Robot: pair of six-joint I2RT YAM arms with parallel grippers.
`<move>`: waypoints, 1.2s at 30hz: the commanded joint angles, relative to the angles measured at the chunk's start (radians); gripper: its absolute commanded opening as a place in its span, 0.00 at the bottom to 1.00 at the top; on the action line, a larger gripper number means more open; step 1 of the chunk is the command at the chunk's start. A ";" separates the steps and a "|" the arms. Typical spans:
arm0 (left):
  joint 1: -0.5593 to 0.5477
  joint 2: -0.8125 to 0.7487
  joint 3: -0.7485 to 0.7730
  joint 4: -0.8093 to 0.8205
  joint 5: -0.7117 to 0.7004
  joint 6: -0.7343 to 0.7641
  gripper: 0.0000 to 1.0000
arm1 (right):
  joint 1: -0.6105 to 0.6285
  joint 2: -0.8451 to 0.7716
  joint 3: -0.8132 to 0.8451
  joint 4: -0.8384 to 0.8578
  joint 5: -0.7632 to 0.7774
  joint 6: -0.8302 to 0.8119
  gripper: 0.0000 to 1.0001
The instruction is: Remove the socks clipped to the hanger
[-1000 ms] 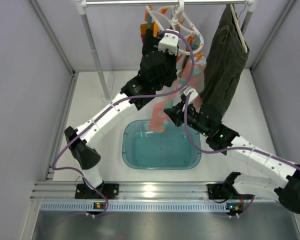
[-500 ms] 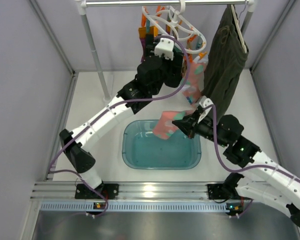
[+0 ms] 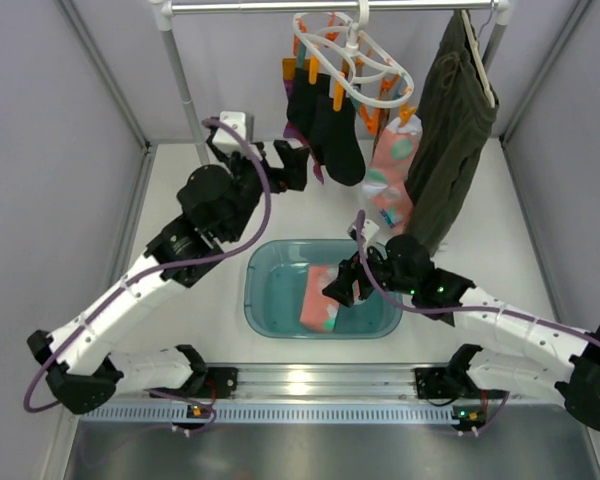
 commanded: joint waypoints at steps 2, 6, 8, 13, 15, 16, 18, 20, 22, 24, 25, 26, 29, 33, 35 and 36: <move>-0.001 -0.140 -0.123 -0.020 0.001 -0.093 0.99 | 0.021 -0.012 0.035 0.043 0.058 0.034 0.86; -0.001 -0.263 -0.232 -0.059 0.098 -0.130 0.99 | 0.020 -0.119 0.098 -0.068 0.158 -0.002 0.99; -0.001 -0.340 -0.296 -0.071 0.150 -0.157 0.99 | 0.018 -0.168 0.132 -0.150 0.274 -0.044 0.99; -0.001 -0.469 -0.394 -0.095 0.293 -0.208 0.99 | -0.054 -0.157 0.239 -0.223 0.527 -0.125 0.99; -0.001 -0.500 -0.408 -0.121 0.304 -0.211 0.98 | -0.124 -0.126 0.262 -0.192 0.488 -0.133 0.99; -0.001 -0.509 -0.408 -0.140 0.302 -0.210 0.98 | -0.210 -0.112 0.262 -0.163 0.462 -0.145 0.99; -0.001 -0.529 -0.408 -0.189 0.296 -0.210 0.99 | -0.320 -0.080 0.227 -0.038 0.353 -0.197 0.99; -0.001 -0.543 -0.411 -0.229 0.307 -0.204 0.99 | -0.371 -0.034 0.226 0.013 0.253 -0.214 0.99; -0.001 -0.561 -0.416 -0.244 0.317 -0.196 0.99 | -0.439 0.033 0.258 0.072 0.143 -0.246 0.99; -0.001 -0.573 -0.422 -0.261 0.345 -0.191 0.99 | -0.485 0.080 0.273 0.136 0.086 -0.272 0.99; -0.001 -0.575 -0.425 -0.260 0.363 -0.190 0.98 | -0.497 0.124 0.272 0.176 0.008 -0.277 1.00; -0.001 -0.573 -0.428 -0.261 0.382 -0.185 0.99 | -0.508 0.147 0.272 0.209 -0.026 -0.279 0.99; -0.001 -0.564 -0.427 -0.258 0.468 -0.182 0.99 | -0.531 0.235 0.278 0.335 -0.118 -0.274 0.99; -0.001 -0.558 -0.408 -0.260 0.532 -0.184 0.98 | -0.531 0.327 0.287 0.492 -0.225 -0.251 0.70; -0.001 -0.556 -0.384 -0.258 0.522 -0.188 0.99 | -0.527 0.354 0.293 0.530 -0.275 -0.233 0.44; -0.001 -0.552 -0.376 -0.258 0.509 -0.190 0.99 | -0.511 0.356 0.285 0.540 -0.264 -0.222 0.04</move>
